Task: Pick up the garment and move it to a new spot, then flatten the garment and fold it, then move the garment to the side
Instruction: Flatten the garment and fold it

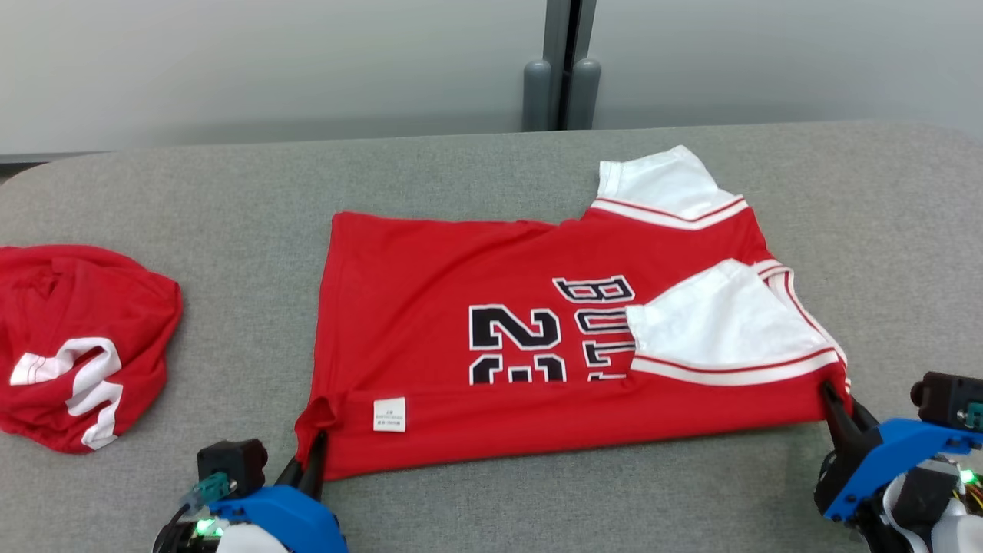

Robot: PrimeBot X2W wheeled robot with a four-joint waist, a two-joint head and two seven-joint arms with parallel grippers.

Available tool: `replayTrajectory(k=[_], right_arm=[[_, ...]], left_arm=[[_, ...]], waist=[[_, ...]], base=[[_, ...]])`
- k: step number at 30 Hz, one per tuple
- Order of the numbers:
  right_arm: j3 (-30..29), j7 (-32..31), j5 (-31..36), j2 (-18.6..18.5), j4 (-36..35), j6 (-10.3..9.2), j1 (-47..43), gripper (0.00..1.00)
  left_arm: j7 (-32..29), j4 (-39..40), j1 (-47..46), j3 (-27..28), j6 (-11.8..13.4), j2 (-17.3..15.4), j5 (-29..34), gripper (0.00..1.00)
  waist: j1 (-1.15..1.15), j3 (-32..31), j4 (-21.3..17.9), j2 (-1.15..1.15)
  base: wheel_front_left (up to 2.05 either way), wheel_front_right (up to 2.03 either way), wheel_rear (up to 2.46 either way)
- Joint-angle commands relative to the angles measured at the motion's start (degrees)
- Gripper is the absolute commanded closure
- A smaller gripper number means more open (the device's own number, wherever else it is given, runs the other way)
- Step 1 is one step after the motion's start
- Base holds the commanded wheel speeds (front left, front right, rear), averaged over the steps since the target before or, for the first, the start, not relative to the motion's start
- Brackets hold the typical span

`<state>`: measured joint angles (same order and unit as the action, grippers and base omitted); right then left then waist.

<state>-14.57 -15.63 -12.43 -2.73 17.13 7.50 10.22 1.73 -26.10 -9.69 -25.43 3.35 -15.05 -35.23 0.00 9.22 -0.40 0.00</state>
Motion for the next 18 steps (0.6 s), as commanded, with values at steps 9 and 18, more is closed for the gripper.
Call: replayTrajectory(k=[9,18], right_arm=[[-0.5,-4.6,-5.9,-0.3,-10.1,-0.03,-11.9,1.00],[-0.1,-4.7,-5.4,-0.3,-11.8,0.01,-11.2,0.00]], left_arm=[[-6.7,13.2,12.3,0.4,5.7,-4.4,-1.9,1.00],[-9.0,18.8,13.8,0.1,7.5,-4.7,-2.5,0.00]], waist=[[0.00,-2.0,-1.7,0.00],[0.00,-0.8,-1.2,0.00]], base=[[0.00,0.00,0.00],[0.00,0.00,0.00]])
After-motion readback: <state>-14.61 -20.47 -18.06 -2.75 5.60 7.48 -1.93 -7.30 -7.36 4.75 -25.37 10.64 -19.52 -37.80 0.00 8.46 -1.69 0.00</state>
